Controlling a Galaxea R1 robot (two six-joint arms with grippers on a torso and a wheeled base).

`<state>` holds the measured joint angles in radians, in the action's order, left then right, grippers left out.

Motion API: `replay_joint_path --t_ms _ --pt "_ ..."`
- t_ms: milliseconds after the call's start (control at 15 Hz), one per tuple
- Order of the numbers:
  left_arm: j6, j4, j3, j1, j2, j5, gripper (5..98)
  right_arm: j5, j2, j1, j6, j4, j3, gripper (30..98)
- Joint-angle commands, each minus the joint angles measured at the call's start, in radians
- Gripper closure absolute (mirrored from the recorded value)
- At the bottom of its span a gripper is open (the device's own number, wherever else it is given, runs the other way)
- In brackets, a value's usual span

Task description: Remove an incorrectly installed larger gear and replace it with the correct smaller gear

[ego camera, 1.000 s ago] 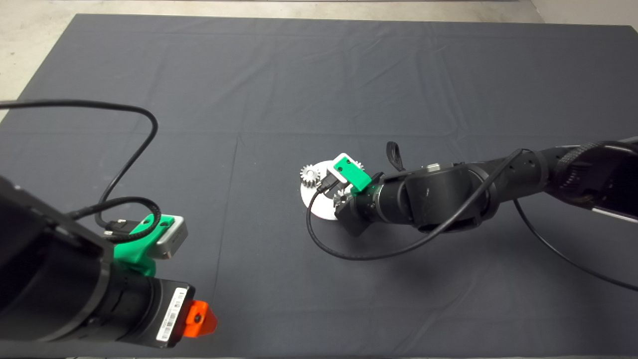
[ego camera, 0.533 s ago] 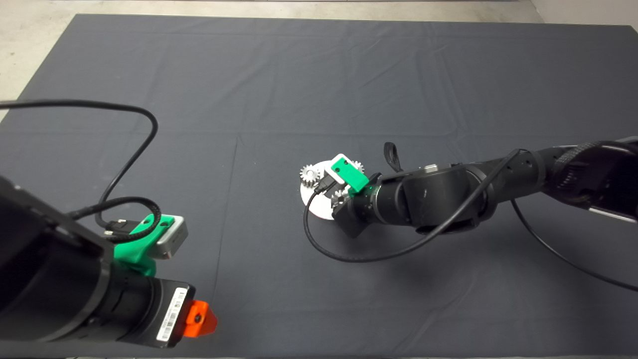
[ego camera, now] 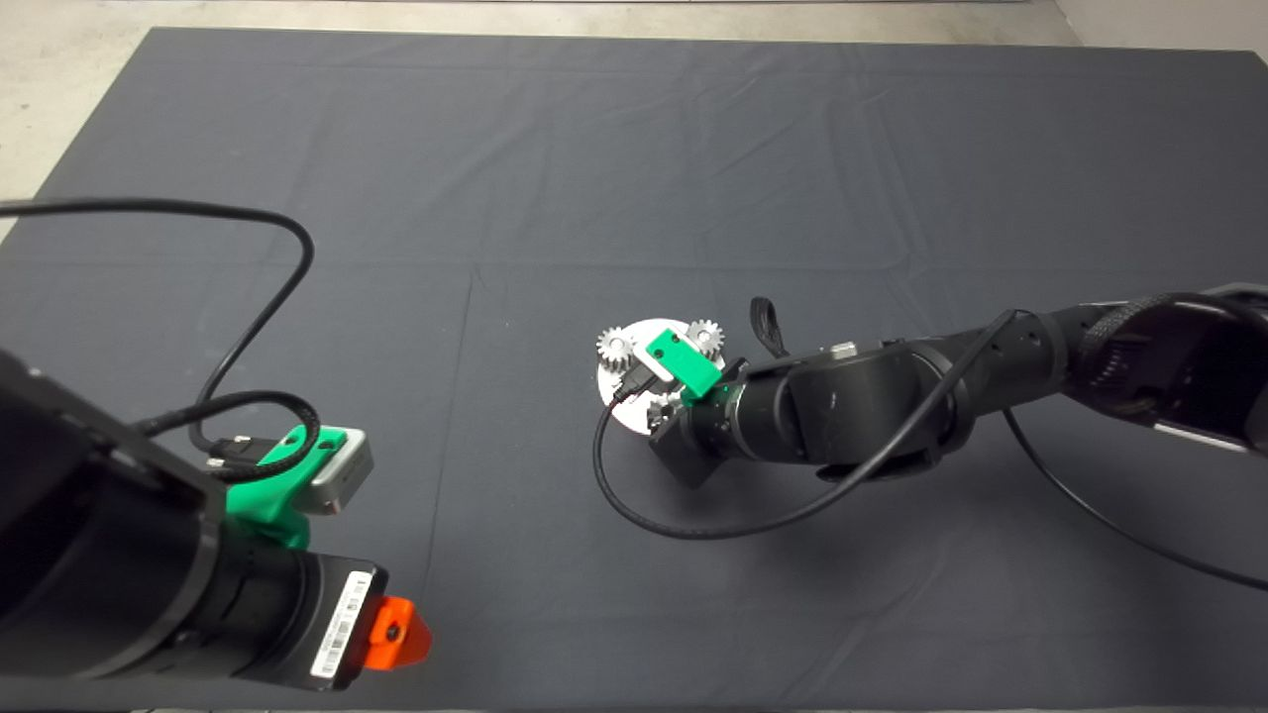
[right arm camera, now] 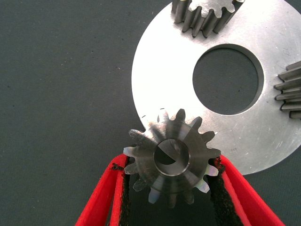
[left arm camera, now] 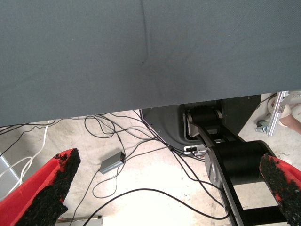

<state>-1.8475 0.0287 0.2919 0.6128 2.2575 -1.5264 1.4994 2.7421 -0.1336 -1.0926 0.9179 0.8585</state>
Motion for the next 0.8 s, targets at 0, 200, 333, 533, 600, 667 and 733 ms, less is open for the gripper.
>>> replay_joint_path --t_ms 0,200,333,533,600,667,733 --pt "-0.001 -0.020 -0.016 0.009 -0.002 -0.014 5.4 0.001 -0.002 -0.024 0.011 0.060 -0.002 91.6" --pt "-0.001 -0.020 -0.016 0.009 -0.002 -0.014 5.4 0.001 0.002 -0.025 0.031 0.062 0.037 91.6" --pt "-0.001 -0.020 -0.016 0.009 -0.002 -0.014 5.4 0.001 0.002 -0.024 0.036 0.064 0.048 91.6" --pt "-0.001 -0.020 -0.016 0.009 -0.002 -0.014 5.4 0.001 0.003 -0.024 0.035 0.065 0.046 91.6" --pt "-0.001 -0.020 -0.016 0.009 -0.002 -0.014 5.4 0.002 0.003 -0.024 0.034 0.065 0.046 91.6" --pt "-0.001 -0.020 -0.016 0.009 -0.002 -0.014 5.4 0.002 0.002 -0.024 0.034 0.065 0.044 91.6" --pt "-0.001 -0.020 -0.016 0.009 -0.002 -0.014 5.4 0.002 0.001 -0.024 0.034 0.065 0.040 91.6"
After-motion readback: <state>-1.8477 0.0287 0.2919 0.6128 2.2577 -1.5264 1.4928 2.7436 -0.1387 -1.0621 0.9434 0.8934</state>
